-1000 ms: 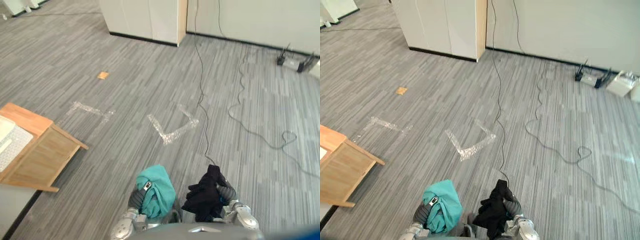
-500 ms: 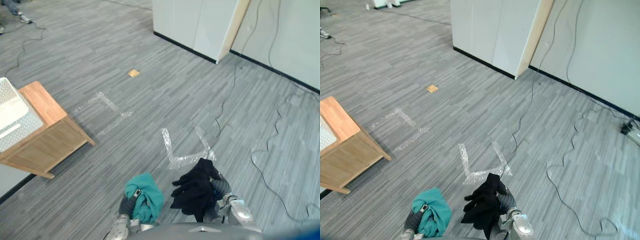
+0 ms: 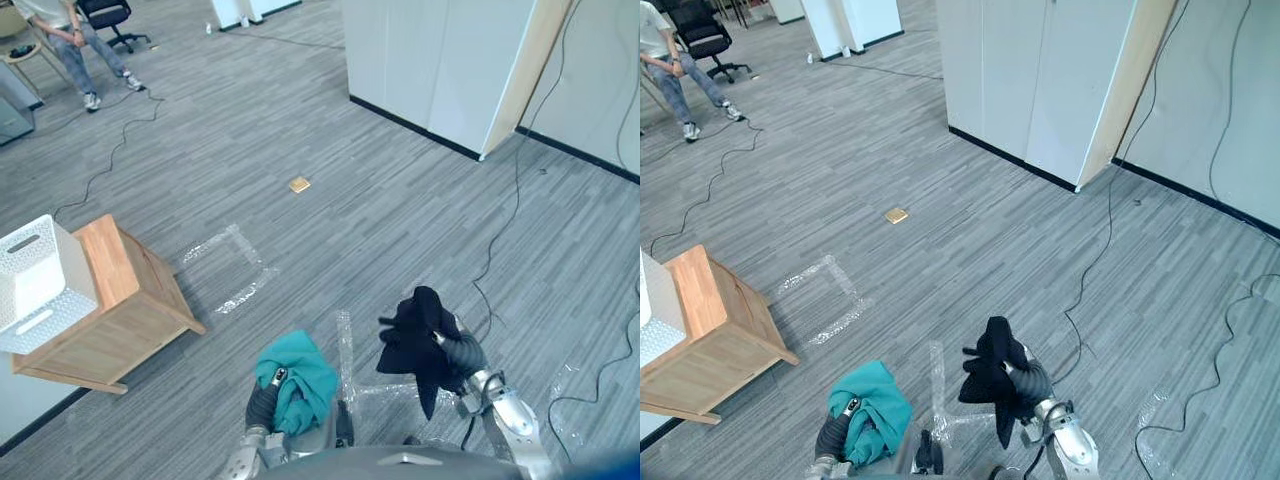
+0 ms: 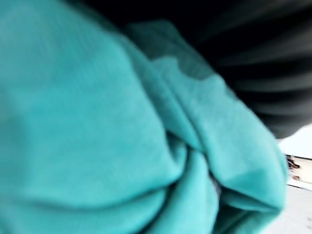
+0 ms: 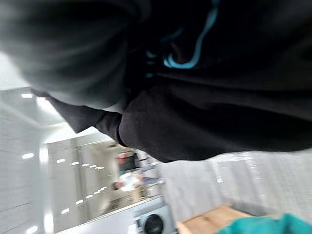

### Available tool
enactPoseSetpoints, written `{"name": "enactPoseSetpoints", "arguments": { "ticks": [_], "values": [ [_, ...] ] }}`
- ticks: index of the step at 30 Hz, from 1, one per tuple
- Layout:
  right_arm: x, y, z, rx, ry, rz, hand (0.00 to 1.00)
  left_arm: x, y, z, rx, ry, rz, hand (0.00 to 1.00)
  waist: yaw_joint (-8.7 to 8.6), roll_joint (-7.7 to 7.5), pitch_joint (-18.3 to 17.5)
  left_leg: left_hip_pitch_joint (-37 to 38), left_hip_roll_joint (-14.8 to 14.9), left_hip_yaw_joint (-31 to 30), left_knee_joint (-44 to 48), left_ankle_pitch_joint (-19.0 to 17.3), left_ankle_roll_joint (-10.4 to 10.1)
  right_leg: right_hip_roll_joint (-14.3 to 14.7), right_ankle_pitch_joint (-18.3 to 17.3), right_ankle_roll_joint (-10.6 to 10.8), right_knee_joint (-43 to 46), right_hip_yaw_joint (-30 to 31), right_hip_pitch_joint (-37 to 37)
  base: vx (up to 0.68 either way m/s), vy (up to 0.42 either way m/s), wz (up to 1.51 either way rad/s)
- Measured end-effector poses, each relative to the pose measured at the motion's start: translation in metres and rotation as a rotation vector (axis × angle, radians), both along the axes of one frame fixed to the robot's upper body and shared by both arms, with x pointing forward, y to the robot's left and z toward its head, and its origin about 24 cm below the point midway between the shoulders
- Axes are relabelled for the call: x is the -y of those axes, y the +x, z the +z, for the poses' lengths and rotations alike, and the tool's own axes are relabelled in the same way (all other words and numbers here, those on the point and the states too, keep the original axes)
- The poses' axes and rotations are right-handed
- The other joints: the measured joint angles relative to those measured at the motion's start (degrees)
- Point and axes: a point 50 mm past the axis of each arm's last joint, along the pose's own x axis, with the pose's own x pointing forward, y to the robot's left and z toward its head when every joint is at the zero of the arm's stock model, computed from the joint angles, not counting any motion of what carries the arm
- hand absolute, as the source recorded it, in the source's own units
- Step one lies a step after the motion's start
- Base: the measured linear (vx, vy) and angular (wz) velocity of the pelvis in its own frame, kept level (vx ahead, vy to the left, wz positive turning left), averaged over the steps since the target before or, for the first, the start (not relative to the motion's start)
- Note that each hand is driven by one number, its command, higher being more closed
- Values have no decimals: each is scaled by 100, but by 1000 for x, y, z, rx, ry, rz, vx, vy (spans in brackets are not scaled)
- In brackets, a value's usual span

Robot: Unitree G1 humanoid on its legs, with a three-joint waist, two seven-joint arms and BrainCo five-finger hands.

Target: Tidy the bed and pick cloth on bed and put in laundry

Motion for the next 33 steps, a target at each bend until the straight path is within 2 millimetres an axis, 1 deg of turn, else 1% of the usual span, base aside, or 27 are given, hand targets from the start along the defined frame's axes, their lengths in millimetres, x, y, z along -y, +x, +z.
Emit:
{"name": "enactPoseSetpoints", "arguments": {
  "ticks": [1,2,3,4,5,6,7,8,9,10,11,13,15,17,19,20,21,22,23,24,26,27,29,30,31,32,33],
  "values": [
    [1,-5,-3,-15,-9,-6,100,0,0,0,-4,-1,0,100,-10,-60,26,122,-18,195,-180,272,42,-50,-49,80,-4,-58,101,426,98,75],
    [3,-14,-8,-31,-13,-27,100,0,4,-1,-9,-4,-3,100,-85,-202,51,234,-190,527,-339,317,205,-200,-112,186,-6,-255,261,405,129,93],
    [7,-20,-10,-33,-15,-54,100,-3,11,1,13,2,-23,100,-135,-248,72,211,-265,927,-294,232,434,-287,-112,209,33,-382,334,391,147,97],
    [8,-21,-12,-54,-18,-56,100,-4,13,2,20,2,-26,100,-164,-280,90,219,-302,1063,-291,199,563,-318,-102,231,51,-417,366,354,163,82],
    [8,-27,-19,-105,-24,-56,100,-4,17,3,27,-4,-23,100,-167,-265,71,249,-379,1060,-245,69,830,-378,-42,346,153,-413,406,383,175,68],
    [6,-30,-22,-124,-31,-42,100,-5,17,3,23,-12,-13,100,-156,-303,83,352,-439,951,-195,-124,910,-491,-13,578,577,-404,372,407,171,68],
    [3,-32,-23,-132,-30,-35,100,-5,17,3,17,-14,-6,100,-147,-341,91,446,-491,911,-203,-186,959,-613,-38,687,953,-395,327,445,167,75],
    [-4,-38,-24,-150,-25,-16,100,-9,16,2,0,-1,3,100,-146,-413,81,670,-578,769,-188,-297,1030,-947,-29,750,2168,-343,72,469,155,83],
    [-14,-40,-21,-148,-15,11,100,-11,15,1,-9,10,9,100,-180,-541,78,934,-706,565,-213,-402,1057,-1397,304,660,3728,-129,-388,481,139,86],
    [-19,-41,-18,-139,-6,32,100,-13,14,1,-14,21,12,100,-213,-589,86,1066,-745,422,-222,-496,1062,-1565,403,560,4460,37,-669,617,108,96],
    [-32,-41,-14,-127,6,72,100,-16,11,0,-34,42,22,100,-297,-645,74,1315,-794,155,-253,-673,1045,-1752,350,558,5511,372,-1127,513,56,82],
    [-49,-49,-8,-131,25,103,100,-15,5,-2,-68,68,22,100,-438,-662,81,1812,-833,-331,-435,-715,1004,-1849,79,419,6114,730,-1752,497,25,109],
    [-58,-56,-6,-148,32,112,100,-14,4,-2,-73,73,22,100,-493,-653,87,2071,-818,-709,-544,-840,941,-1762,-156,445,5943,903,-2116,389,-79,109],
    [-63,-58,-13,-222,31,126,100,-14,7,-1,-70,76,29,100,-573,-730,107,2298,-766,-1144,-543,-987,847,-1625,-451,436,5280,1057,-2459,411,-208,122],
    [-60,-52,-23,-271,24,111,100,-10,14,1,-55,65,26,100,-634,-679,111,2395,-573,-1599,-459,-1111,711,-1284,-499,442,4075,1168,-2527,263,-225,120],
    [-57,-43,-25,-279,31,83,100,-9,16,1,-50,65,17,100,-641,-654,125,2427,-418,-1928,-392,-1231,598,-1054,-373,518,3116,1325,-2554,317,-308,141],
    [-54,-37,-27,-290,43,52,100,-8,20,3,-39,65,10,100,-620,-653,126,2429,-266,-2240,-294,-1372,474,-856,33,555,2075,1593,-2541,329,-334,137],
    [-52,-35,-28,-299,48,36,100,-8,20,3,-38,65,10,100,-579,-661,121,2429,-207,-2379,-248,-1455,417,-787,287,592,1563,1772,-2537,351,-400,122],
    [-49,-30,-28,-306,61,9,100,-9,20,2,-41,68,10,100,-546,-678,119,2426,-92,-2609,-133,-1650,271,-715,961,779,893,2075,-2539,386,-440,97],
    [-46,-24,-27,-304,69,-14,100,-10,11,-2,-74,78,9,100,-542,-633,95,2464,74,-2736,-64,-1793,108,-549,1320,524,996,2096,-2474,386,-427,80],
    [-37,-14,-25,-290,73,-72,100,-3,5,-5,-92,76,-13,100,-392,-408,153,2494,248,-2656,35,-1620,-58,-471,820,293,1725,1994,-2641,379,-377,42],
    [-35,-14,-25,-296,72,-85,100,-1,-2,-6,-109,75,-13,100,-420,-355,156,2608,343,-2696,128,-1514,-145,-534,473,128,2213,1867,-2624,460,-410,53],
    [-33,-13,-24,-300,95,-108,100,-2,-8,-8,-122,82,-14,100,-434,-300,100,2528,402,-2605,807,-1471,-118,-554,-13,7,2611,1703,-2415,385,-332,60],
    [-34,-15,-23,-309,112,-113,100,0,-11,-8,-130,72,1,100,-427,-249,3,2099,444,-2495,1848,-1409,-158,-516,-334,47,2612,1569,-2254,228,-225,48],
    [-33,-15,-23,-314,127,-124,100,2,-12,-8,-129,65,9,100,-430,-217,-4,1778,544,-2455,2501,-1233,-275,-462,-401,12,2501,1487,-2104,271,-247,54],
    [-29,-16,-22,-319,136,-149,100,7,-8,-6,-112,45,10,100,-472,17,30,1119,889,-2294,3837,-466,-237,-186,-421,-19,2060,1325,-1624,297,-182,58],
    [-25,-17,-19,-310,143,-166,100,10,-6,-3,-87,28,9,100,-410,129,40,523,1160,-2109,4922,-161,-189,22,-410,-62,1639,1246,-1171,353,-206,52]
  ]
}}
